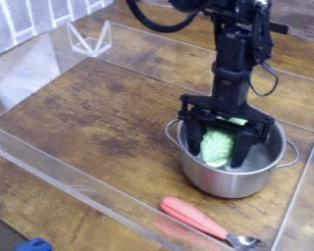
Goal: Remove the green object from the silver pot and put it on the table
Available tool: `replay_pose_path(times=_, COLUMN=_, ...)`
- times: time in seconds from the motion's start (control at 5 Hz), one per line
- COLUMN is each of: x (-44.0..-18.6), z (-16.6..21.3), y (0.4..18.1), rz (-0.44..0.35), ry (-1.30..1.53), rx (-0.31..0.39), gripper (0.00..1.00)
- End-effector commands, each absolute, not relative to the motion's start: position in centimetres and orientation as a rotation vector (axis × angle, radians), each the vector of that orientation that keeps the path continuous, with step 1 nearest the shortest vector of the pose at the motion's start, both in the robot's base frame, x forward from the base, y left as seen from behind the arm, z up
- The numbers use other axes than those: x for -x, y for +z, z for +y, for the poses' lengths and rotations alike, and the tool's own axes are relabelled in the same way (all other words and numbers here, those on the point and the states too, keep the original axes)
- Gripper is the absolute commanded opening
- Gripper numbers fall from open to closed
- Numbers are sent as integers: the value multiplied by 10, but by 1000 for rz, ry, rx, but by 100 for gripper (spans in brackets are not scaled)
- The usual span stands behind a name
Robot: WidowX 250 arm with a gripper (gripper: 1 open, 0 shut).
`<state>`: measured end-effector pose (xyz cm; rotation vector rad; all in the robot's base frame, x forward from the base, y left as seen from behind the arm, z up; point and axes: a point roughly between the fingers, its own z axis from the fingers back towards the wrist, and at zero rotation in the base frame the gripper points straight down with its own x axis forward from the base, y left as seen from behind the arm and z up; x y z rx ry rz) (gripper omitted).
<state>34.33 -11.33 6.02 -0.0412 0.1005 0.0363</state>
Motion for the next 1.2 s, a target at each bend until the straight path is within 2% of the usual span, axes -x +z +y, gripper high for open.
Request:
replay_pose_path(times=0.0, x=-347, z=-107, y=92, rz=10, ry=12, rx=70, gripper=0)
replay_pose_path(times=0.4, x=-351, z=-95, y=115, rz=-20, ry=-29, rx=71, gripper=0)
replay_pose_path(times=0.6, x=-355, z=-100, y=134, rz=-27, ry=-35, rx=74, gripper=0)
replay_pose_path(times=0.8, x=-357, z=-81, y=172, rz=-72, ry=-9, rx=59, gripper=0)
replay_pose_path(times=1.0, x=-352, z=-44, y=171, rz=-102, ry=3, rx=35, gripper=0)
